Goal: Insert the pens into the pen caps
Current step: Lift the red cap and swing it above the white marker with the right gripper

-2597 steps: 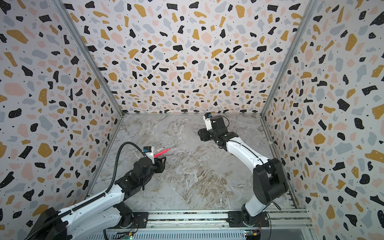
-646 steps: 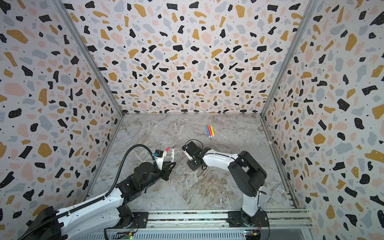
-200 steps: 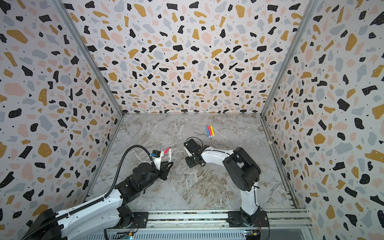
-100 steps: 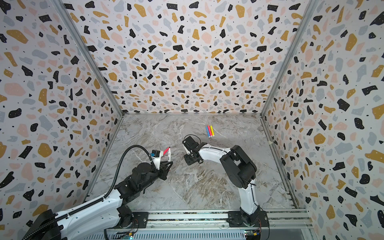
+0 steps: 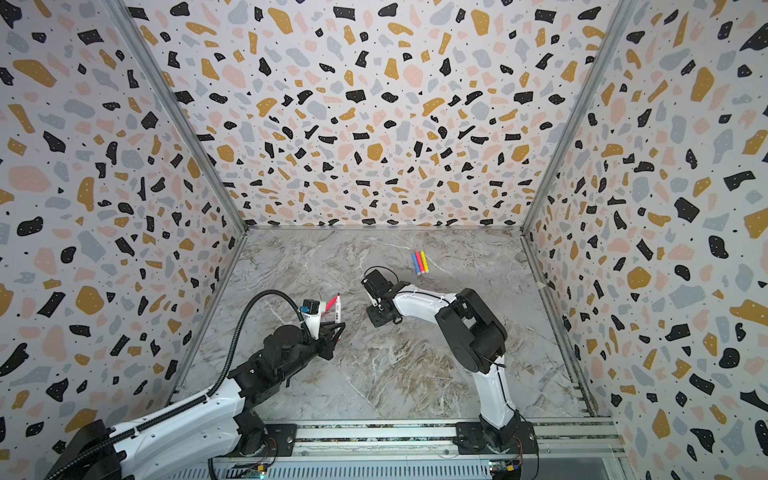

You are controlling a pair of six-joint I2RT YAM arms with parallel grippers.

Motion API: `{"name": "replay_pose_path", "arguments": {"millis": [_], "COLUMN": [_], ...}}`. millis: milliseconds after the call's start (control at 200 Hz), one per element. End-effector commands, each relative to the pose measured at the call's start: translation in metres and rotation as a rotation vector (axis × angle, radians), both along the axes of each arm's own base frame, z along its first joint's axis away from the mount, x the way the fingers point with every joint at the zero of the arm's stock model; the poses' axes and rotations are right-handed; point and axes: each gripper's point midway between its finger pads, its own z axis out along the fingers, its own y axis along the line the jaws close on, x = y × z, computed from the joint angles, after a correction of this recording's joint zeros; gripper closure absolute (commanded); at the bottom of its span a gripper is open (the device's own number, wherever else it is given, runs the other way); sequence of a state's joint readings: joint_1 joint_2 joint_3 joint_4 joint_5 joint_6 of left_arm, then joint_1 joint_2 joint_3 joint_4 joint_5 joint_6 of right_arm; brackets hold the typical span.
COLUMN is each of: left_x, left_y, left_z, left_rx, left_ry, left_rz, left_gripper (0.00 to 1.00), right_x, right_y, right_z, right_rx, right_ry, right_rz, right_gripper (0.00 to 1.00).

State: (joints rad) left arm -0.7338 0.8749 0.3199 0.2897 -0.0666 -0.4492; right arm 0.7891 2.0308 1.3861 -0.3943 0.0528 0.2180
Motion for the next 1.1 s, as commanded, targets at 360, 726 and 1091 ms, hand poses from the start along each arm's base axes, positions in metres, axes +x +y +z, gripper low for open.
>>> {"name": "replay_pose_path", "arguments": {"millis": [360, 726, 1091], "left_x": [0.000, -0.011, -0.043], "left_y": [0.006, 0.001, -0.045], "left_z": [0.004, 0.008, 0.008], "left_rx": [-0.012, -0.086, -0.303], "left_ry": [-0.022, -0.039, -0.019], "left_rz": [0.018, -0.035, -0.189], "left_gripper": [1.00, 1.00, 1.00], "right_x": [-0.021, -0.023, -0.073], "right_y": [-0.003, 0.009, 0.000], "right_z": [-0.003, 0.138, 0.247], "right_rx": [-0.057, 0.567, 1.285], "right_ry": [0.032, -0.095, -0.107], "right_rz": [0.046, 0.110, 0.294], "right_gripper": [0.92, 0.96, 0.94]}}
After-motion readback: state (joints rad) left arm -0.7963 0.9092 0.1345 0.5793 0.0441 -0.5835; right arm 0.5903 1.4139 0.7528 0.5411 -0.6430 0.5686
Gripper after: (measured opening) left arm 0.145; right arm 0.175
